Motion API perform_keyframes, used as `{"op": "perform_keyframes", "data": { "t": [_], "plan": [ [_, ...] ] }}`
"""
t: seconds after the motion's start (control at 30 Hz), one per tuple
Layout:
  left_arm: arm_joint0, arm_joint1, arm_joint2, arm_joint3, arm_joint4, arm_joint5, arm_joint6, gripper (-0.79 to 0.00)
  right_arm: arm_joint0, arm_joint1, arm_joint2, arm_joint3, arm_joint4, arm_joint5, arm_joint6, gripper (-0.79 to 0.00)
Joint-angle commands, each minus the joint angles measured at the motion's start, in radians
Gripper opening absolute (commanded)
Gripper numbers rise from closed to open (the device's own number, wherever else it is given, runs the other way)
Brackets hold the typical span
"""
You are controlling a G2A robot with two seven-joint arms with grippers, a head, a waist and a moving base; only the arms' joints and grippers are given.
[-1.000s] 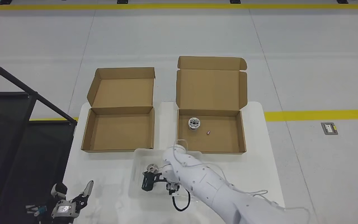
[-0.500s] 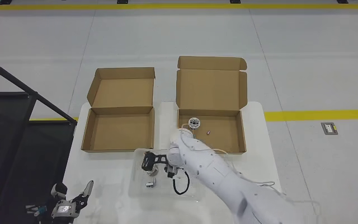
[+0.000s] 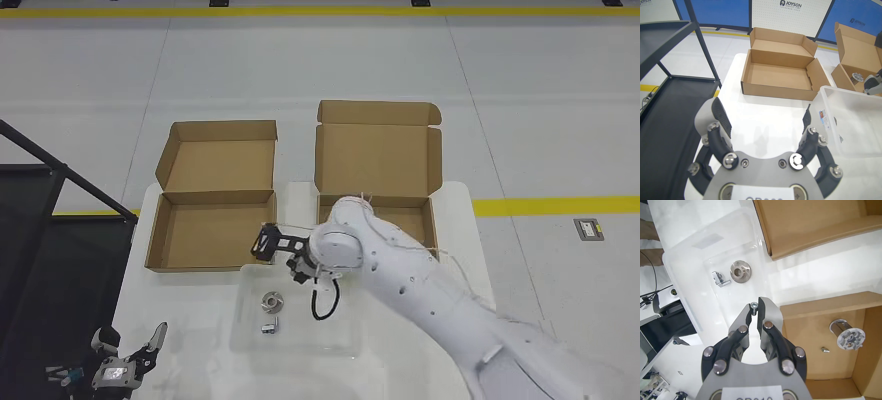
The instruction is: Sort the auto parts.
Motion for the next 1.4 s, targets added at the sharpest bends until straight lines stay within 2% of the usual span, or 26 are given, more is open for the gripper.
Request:
{"op": "perform_keyframes", "data": {
  "t": [0.0,0.13,0.27,0.37,0.5,0.87,0.93,1.03,1.2,1.37],
  "plan": [
    [0.0,0.0,0.0,0.0,0.0,0.0,0.0,0.0,-0.059,0.049,0.078,-0.124,-0.024,0.028,0.023,-0.785],
    [0.0,0.0,0.0,0.0,0.0,0.0,0.0,0.0,-0.198,0.13,0.238,-0.334,-0.135,0.137,0.04,-0.785],
    [0.0,0.0,0.0,0.0,0.0,0.0,0.0,0.0,-0.345,0.187,0.38,-0.519,-0.263,0.212,0.031,-0.785],
    [0.0,0.0,0.0,0.0,0.0,0.0,0.0,0.0,-0.433,0.216,0.494,-0.594,-0.271,0.197,-0.028,-0.785],
    [0.0,0.0,0.0,0.0,0.0,0.0,0.0,0.0,-0.524,0.245,0.646,-0.633,-0.148,0.086,-0.121,-0.785],
    [0.0,0.0,0.0,0.0,0.0,0.0,0.0,0.0,-0.529,0.247,0.657,-0.632,-0.14,0.081,-0.121,-0.785],
    [0.0,0.0,0.0,0.0,0.0,0.0,0.0,0.0,-0.543,0.246,0.654,-0.62,-0.116,0.106,-0.163,-0.785],
    [0.0,0.0,0.0,0.0,0.0,0.0,0.0,0.0,-0.538,0.246,0.694,-0.579,-0.007,0.09,-0.242,-0.785],
    [0.0,0.0,0.0,0.0,0.0,0.0,0.0,0.0,-0.58,0.266,0.844,-0.521,0.329,-0.142,-0.34,-0.785],
    [0.0,0.0,0.0,0.0,0.0,0.0,0.0,0.0,-0.591,0.286,0.907,-0.436,0.634,-0.339,-0.299,-0.785]
  ]
}}
